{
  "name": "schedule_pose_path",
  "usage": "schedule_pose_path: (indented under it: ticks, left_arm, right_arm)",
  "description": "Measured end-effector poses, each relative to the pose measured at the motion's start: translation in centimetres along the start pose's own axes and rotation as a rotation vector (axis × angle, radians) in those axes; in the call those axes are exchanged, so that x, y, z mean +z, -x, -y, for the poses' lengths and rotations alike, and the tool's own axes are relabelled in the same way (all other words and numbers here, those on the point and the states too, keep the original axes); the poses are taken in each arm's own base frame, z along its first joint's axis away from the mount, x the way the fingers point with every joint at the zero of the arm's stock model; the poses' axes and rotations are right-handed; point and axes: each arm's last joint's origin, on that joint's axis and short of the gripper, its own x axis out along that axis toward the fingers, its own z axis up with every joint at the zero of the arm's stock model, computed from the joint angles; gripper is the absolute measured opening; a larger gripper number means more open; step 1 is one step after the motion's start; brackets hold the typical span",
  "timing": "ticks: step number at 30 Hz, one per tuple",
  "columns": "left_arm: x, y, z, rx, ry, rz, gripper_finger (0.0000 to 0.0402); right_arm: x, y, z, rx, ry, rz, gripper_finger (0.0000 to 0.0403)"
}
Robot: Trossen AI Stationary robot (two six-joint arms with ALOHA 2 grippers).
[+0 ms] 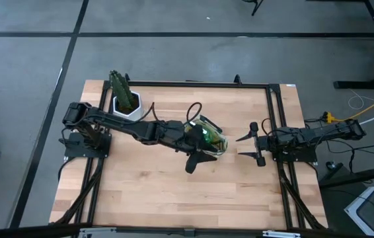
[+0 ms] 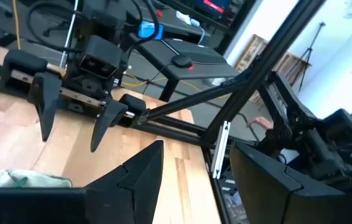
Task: Pick & Place Garden tools in Gardening bag
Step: Return to Home Position
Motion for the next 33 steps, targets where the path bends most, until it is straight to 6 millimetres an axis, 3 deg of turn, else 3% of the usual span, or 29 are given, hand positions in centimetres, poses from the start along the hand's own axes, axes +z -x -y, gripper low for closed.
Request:
schedule_pose_path:
  ticks: [13,19,33]
  left_arm:
    - [0.02,0.0,-0.08,0.018,0.008,0.007,0.0182]
    - [0.1,0.02,-0.34,0.036,-0.104,0.008,0.0182]
    - [0.07,0.01,-0.03,0.16,-0.187,0.065,0.0182]
  right_arm:
    - [0.0,0.0,0.0,0.001,0.0,0.0,0.0265]
    - [0.0,0.0,0.0,0.0,0.0,0.0,0.0265]
    - [0.0,0.0,0.0,0.001,0.0,0.0,0.0265]
